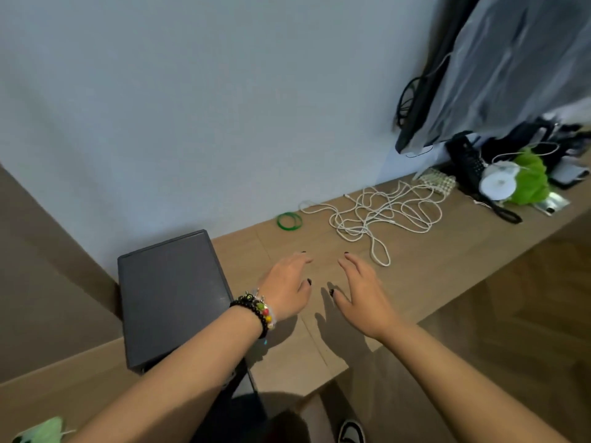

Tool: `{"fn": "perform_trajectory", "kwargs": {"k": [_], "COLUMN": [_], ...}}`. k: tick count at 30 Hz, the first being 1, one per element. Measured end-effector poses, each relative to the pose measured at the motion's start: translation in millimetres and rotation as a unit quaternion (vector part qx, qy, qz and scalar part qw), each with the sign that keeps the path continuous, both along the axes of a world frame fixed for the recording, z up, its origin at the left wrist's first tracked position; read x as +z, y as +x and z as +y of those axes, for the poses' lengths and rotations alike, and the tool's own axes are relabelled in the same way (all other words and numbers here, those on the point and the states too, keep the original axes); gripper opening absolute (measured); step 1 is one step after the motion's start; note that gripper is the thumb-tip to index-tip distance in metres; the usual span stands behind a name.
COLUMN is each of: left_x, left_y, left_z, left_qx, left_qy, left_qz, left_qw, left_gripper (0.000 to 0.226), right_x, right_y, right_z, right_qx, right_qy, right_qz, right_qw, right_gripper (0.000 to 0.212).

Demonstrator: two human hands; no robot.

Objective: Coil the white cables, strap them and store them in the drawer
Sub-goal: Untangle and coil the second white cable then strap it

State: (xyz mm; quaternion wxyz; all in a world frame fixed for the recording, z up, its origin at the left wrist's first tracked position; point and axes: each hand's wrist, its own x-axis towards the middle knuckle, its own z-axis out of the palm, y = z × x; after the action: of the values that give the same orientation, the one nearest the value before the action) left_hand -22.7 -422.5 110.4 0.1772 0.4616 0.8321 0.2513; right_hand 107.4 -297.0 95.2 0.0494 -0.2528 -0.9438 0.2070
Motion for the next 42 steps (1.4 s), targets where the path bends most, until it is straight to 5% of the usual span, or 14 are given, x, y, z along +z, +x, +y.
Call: {"fn": "perform_trajectory", "kwargs": {"k": [26,42], "left_x": [-18.2,-67.8], "left_y": [119.4,60.4], "left_z": [279.1,385.3], "left_qx": [-0.036,-0.092], "left_qy": [-0.066,-0.090], "left_qz": [-0.036,-0.050], "left_qw": [0.997,0.990], "left_gripper": [0.052,0.050], "right_x": [-13.9,-41.9], "right_y": [133.9,73.7], "right_z": [253.9,336.0], "right_qx": [-0.088,-0.066], "right_qy": [-0.101,-0.094], "right_qz": [-0.135,-0.158], "right_qw": [0.982,0.981], "right_gripper": [0.063,0.058]}}
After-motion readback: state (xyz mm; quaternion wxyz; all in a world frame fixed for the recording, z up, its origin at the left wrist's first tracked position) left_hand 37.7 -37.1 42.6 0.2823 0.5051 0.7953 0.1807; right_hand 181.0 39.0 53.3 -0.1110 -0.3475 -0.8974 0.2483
